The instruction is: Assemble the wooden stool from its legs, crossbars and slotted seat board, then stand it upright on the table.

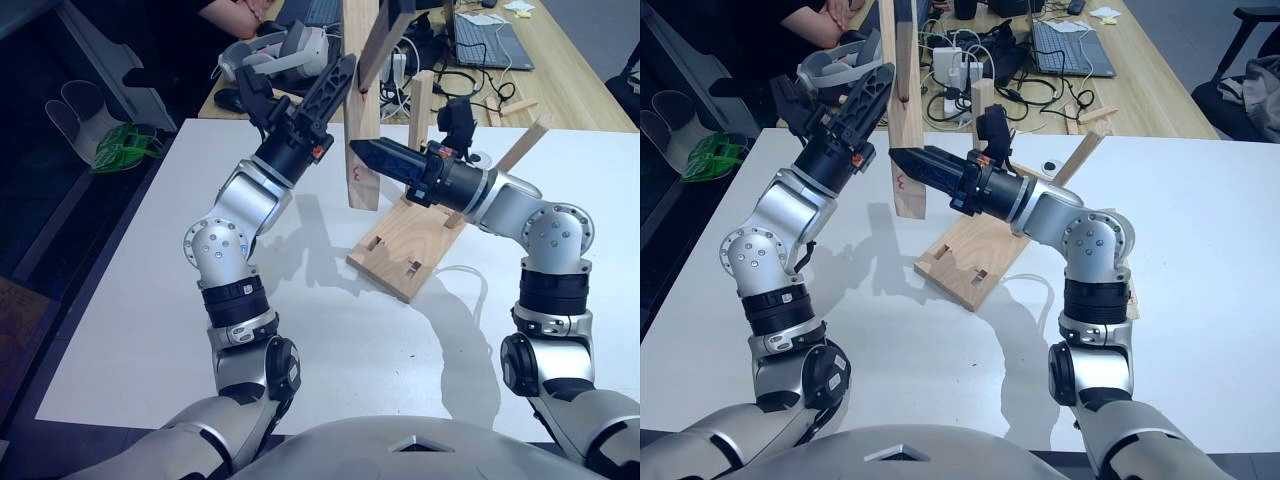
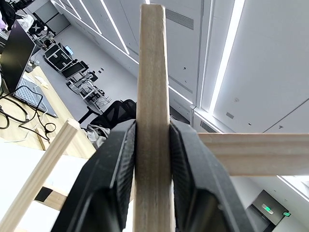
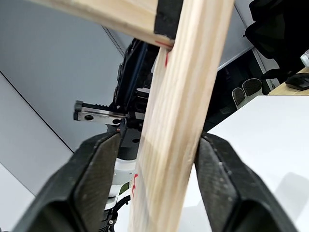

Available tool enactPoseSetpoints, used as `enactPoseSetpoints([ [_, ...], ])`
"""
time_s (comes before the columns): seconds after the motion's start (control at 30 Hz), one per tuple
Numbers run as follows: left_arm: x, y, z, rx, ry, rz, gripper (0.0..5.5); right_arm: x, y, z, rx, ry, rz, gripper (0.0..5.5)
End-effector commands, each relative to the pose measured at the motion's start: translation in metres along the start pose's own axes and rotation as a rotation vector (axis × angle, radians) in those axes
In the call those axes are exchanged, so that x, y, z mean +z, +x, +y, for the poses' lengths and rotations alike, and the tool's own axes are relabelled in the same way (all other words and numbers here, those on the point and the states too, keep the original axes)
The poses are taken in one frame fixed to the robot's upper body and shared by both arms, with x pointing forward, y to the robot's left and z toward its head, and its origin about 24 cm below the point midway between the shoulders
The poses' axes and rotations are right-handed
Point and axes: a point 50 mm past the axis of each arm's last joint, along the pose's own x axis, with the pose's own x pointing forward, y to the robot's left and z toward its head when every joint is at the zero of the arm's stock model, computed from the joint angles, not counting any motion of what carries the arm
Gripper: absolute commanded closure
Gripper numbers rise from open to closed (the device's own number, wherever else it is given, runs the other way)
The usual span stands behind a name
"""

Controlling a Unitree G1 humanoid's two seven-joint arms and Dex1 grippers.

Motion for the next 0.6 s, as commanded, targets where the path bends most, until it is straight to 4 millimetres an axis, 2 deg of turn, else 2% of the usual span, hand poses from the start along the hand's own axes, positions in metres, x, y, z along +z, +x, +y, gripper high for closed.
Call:
enactPoseSetpoints([
  [0.03,0.001,0.002,-0.005,-0.010,0.006,0.001,4.54,0.002,0.002,0.007,0.043,0.018,0.019,3.56],
  [0.1,0.001,0.002,-0.006,-0.019,0.001,0.001,4.54,0.002,0.002,0.008,0.053,0.028,0.024,3.89],
  [0.23,0.001,0.001,-0.007,-0.036,-0.013,0.009,4.54,0.003,0.000,0.008,0.048,0.028,0.004,4.24],
  [0.43,-0.001,0.004,-0.007,-0.024,-0.014,0.028,4.54,0.008,-0.002,0.010,0.062,0.008,-0.038,4.34],
  [0.5,0.002,0.005,-0.004,-0.007,0.004,0.032,4.54,0.009,-0.002,0.012,0.074,-0.001,-0.037,4.34],
  [0.6,0.019,0.006,-0.003,-0.010,0.038,0.019,4.54,0.008,-0.004,0.013,0.078,-0.012,-0.032,4.34],
])
